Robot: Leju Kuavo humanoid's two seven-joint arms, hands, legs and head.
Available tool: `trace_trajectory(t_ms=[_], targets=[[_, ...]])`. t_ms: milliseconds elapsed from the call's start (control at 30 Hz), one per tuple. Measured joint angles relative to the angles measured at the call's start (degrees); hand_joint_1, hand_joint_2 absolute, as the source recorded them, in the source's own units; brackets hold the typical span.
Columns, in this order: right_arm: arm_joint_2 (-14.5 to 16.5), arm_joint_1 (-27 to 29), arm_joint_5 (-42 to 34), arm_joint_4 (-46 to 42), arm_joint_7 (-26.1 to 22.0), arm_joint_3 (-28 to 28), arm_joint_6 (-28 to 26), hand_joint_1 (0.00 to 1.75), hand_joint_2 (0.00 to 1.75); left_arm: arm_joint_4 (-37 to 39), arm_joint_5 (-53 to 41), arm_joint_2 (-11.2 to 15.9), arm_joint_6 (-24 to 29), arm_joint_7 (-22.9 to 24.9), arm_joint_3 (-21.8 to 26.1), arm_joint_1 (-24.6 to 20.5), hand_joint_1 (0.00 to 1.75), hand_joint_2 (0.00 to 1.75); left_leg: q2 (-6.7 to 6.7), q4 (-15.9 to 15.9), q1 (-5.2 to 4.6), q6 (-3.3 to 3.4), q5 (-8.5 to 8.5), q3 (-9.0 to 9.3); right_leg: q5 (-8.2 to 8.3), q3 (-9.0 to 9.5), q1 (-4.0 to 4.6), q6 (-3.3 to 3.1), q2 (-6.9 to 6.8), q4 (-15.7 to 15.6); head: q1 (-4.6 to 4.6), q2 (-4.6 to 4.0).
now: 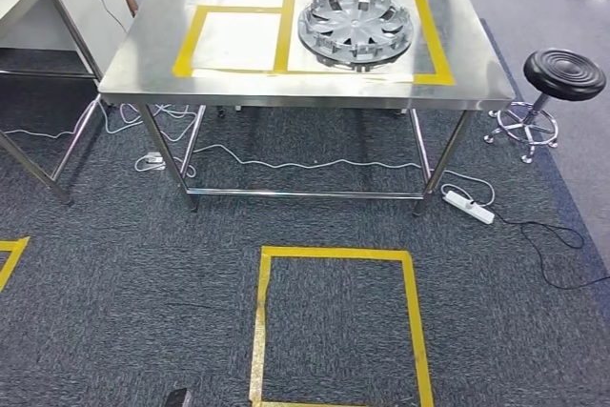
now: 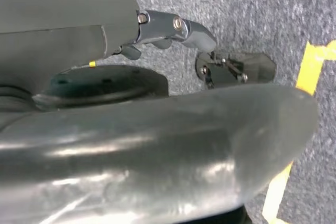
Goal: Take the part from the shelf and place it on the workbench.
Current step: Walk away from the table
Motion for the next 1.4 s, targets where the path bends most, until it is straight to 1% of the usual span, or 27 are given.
trace_trajectory(t_ms=[33,100,133,167,200,233,300,367,433,500,567,633,667,700,767,833,900,967,1033,1067,1133,1167,1200,1233,1267,1333,1400], targets=[[0.00,-0.02,-0.19,0.00,-0.03,-0.04,0.06,0.00,0.00,0.00,-0.07,0.02,-0.03,0.00,-0.18,0.00,0.00,0.00,0.11,-0.08,0.09,0.29,0.11,-0.01,-1.47,-1.04,-0.03,0.23,-0.02,2.29,0.14,0.00],[0.00,-0.03,-0.67,0.00,-0.08,-0.27,0.10,0.00,0.00,0.00,-0.34,0.04,-0.12,0.03,-0.56,0.02,0.00,0.00,0.47,-0.07,0.03,0.63,0.13,-0.08,-5.43,-4.44,-0.04,0.54,-0.06,9.95,0.49,0.00],[0.00,0.02,-0.86,0.01,-0.07,-0.44,0.03,0.00,0.00,0.00,-0.61,0.05,-0.13,0.16,-0.67,0.06,0.00,0.00,0.72,-0.06,-0.01,0.71,0.12,-0.10,-6.70,-6.02,-0.04,0.59,-0.06,13.43,0.53,0.00],[0.00,0.10,-1.00,0.03,-0.03,-0.63,-0.08,0.00,0.00,0.00,-1.04,0.05,0.01,0.39,-0.78,0.09,0.00,0.00,0.99,-0.05,-0.04,0.74,0.11,-0.10,-7.00,-6.87,-0.04,0.62,-0.07,15.32,0.56,0.00],[0.00,0.16,-1.09,0.06,0.08,-0.82,-0.22,0.00,0.00,0.00,-1.66,0.04,0.34,0.76,-0.97,0.11,0.00,0.00,1.31,-0.04,-0.05,0.75,0.10,-0.06,-6.08,-6.55,-0.04,0.59,-0.15,14.72,0.58,0.00],[0.00,0.19,-1.17,0.09,0.21,-1.03,-0.41,0.00,0.00,0.00,-2.38,0.03,0.77,1.15,-1.31,0.13,0.00,0.00,1.64,-0.04,-0.05,0.71,0.06,0.01,-4.31,-5.19,-0.04,0.52,-0.44,12.00,0.59,0.01],[0.02,0.02,-1.28,0.13,0.44,-1.40,-0.75,0.00,0.00,0.00,-3.62,-0.03,1.61,1.76,-2.12,0.14,0.00,0.00,2.31,0.08,-0.20,0.42,-0.11,0.21,-0.73,-1.11,0.09,0.32,-2.28,3.84,0.62,0.01],[0.05,-0.31,-1.31,0.13,0.57,-1.66,-0.96,0.00,0.00,0.00,-4.61,-0.06,2.46,2.33,-2.78,0.18,0.00,0.00,3.02,0.23,-0.51,-0.09,-0.28,0.29,0.52,0.96,0.28,-0.21,-3.44,-0.55,0.55,0.01],[0.07,-0.37,-1.25,0.13,0.74,-1.84,-1.12,0.00,0.00,0.00,-5.77,-0.08,3.63,3.15,-3.59,0.23,0.00,0.00,3.89,0.25,-0.61,-0.63,-0.31,0.29,0.66,0.83,0.38,-0.96,-2.55,-0.92,0.48,0.00],[0.07,-0.23,-1.18,0.13,0.87,-1.90,-1.22,0.00,0.00,0.00,-6.58,-0.13,4.59,3.82,-4.48,0.24,0.00,0.00,3.34,1.14,-0.42,-1.37,-1.20,-0.03,0.98,0.62,0.24,-1.62,-1.53,-1.01,0.44,0.01],[0.10,-0.23,-1.02,0.13,0.93,-1.93,-1.23,0.00,0.00,0.00,-6.99,-0.18,5.41,4.48,-5.04,0.24,0.00,0.00,1.71,5.93,-0.24,-2.03,-4.34,-2.17,1.29,0.43,0.00,-2.13,-0.58,-1.12,0.33,0.01],[0.16,-0.26,-0.73,0.13,0.98,-2.02,-1.21,0.00,0.00,0.00,-7.20,-0.20,6.36,5.54,-5.27,0.32,0.00,0.00,1.02,13.50,-0.17,-2.26,-7.84,-5.83,1.46,0.11,-0.04,-2.36,0.55,-1.10,0.30,0.00],[0.17,-0.22,-0.61,0.13,1.02,-2.12,-1.20,0.00,0.00,0.00,-7.22,-0.19,6.81,6.08,-5.32,0.39,0.00,0.00,0.94,15.88,-0.16,-2.26,-8.38,-7.06,1.53,0.00,-0.05,-2.38,1.21,-1.09,0.30,0.00],[0.17,-0.15,-0.54,0.14,1.07,-2.26,-1.19,0.00,0.00,0.00,-7.21,-0.18,7.18,6.45,-5.36,0.46,0.00,0.00,0.87,16.29,-0.14,-2.21,-7.75,-7.34,1.60,-0.05,-0.06,-2.34,1.91,-1.07,0.30,0.00],[0.20,-0.08,-0.46,0.15,1.15,-2.57,-1.19,0.00,0.00,0.00,-7.13,-0.15,7.63,6.70,-5.38,0.50,0.00,0.00,0.07,11.21,0.00,-2.04,-4.00,-4.88,1.76,-0.06,-0.15,-2.08,3.38,-1.06,0.31,0.00],[0.24,-0.23,-0.45,0.15,1.16,-2.90,-1.19,0.00,0.00,0.00,-7.01,-0.15,7.79,6.71,-5.38,0.44,0.00,0.00,-3.04,4.11,0.42,-1.93,-1.11,-1.40,1.89,-0.34,-0.10,-1.58,4.77,-0.87,0.25,0.00],[0.26,-0.33,-0.54,0.15,1.14,-3.20,-1.19,0.00,0.00,0.00,-6.89,-0.21,7.85,6.70,-5.37,0.44,0.00,0.00,-5.00,0.99,0.65,-1.60,-0.72,0.00,2.12,-0.89,-0.12,-0.88,6.01,-0.80,0.18,0.00],[0.26,-0.11,-0.59,0.16,1.13,-3.34,-1.17,0.00,0.00,0.00,-6.79,-0.30,7.88,6.67,-5.37,0.46,0.00,0.00,-3.87,0.69,0.58,-0.89,-0.67,0.04,2.46,-1.40,-0.33,-0.16,7.08,-1.07,0.17,0.01],[0.27,0.12,-0.60,0.18,1.15,-3.51,-1.16,0.00,0.00,0.00,-6.77,-0.37,7.93,6.51,-5.38,0.42,0.00,0.00,-2.45,0.49,0.62,-0.13,-0.44,0.09,1.44,-2.30,-0.31,0.38,5.49,0.24,0.47,0.01],[0.28,0.06,-0.60,0.20,1.16,-3.64,-1.15,0.00,0.00,0.00,-6.78,-0.39,7.96,6.43,-5.38,0.43,0.00,0.00,-1.63,0.41,0.62,0.18,-0.39,0.09,-0.10,-3.40,-0.26,0.57,3.84,2.68,0.67,0.01],[0.28,-0.19,-0.60,0.22,1.17,-3.94,-1.14,0.00,0.00,0.00,-6.78,-0.38,8.02,6.32,-5.37,0.64,0.00,0.00,0.12,0.41,0.38,0.55,-0.45,0.09,-4.16,-6.88,-0.25,0.93,0.92,10.41,1.00,0.00],[0.28,-0.23,-0.60,0.22,1.17,-4.05,-1.13,0.00,0.00,0.00,-6.78,-0.37,8.02,6.31,-5.36,0.74,0.00,0.00,0.99,0.42,0.28,0.62,-0.49,0.09,-5.50,-8.36,-0.27,1.05,0.33,13.80,0.99,0.00],[0.28,-0.16,-0.61,0.22,1.20,-4.15,-1.13,0.00,0.00,0.00,-6.78,-0.36,8.02,6.28,-5.36,0.78,0.00,0.00,1.77,0.43,0.23,0.65,-0.53,0.11,-5.78,-8.92,-0.30,1.13,0.03,15.41,0.99,0.00],[0.28,-0.04,-0.61,0.23,1.24,-4.23,-1.13,0.00,0.00,0.00,-6.78,-0.36,8.01,6.26,-5.36,0.77,0.00,0.00,2.49,0.44,0.21,0.64,-0.58,0.16,-4.91,-8.21,-0.33,1.15,-0.24,14.53,1.00,0.00],[0.28,0.06,-0.62,0.24,1.28,-4.31,-1.13,0.00,0.00,0.00,-6.78,-0.37,8.01,6.24,-5.37,0.73,0.00,0.00,3.14,0.45,0.20,0.56,-0.65,0.26,-3.31,-6.48,-0.35,1.12,-0.73,11.67,1.01,0.00],[0.31,-0.05,-0.64,0.26,1.36,-4.46,-1.14,0.00,0.00,0.00,-6.78,-0.39,7.99,6.23,-5.37,0.69,0.00,0.00,4.29,0.54,-0.05,0.15,-0.92,0.56,-0.15,-1.85,-0.25,0.80,-3.33,3.67,1.07,0.02],[0.34,-0.35,-0.68,0.26,1.38,-4.63,-1.18,0.00,0.00,0.00,-6.74,-0.40,7.99,6.23,-5.36,0.70,0.00,0.00,5.32,0.62,-0.39,-0.43,-1.11,0.82,0.92,0.18,-0.06,0.11,-4.80,-0.18,0.94,0.02]])
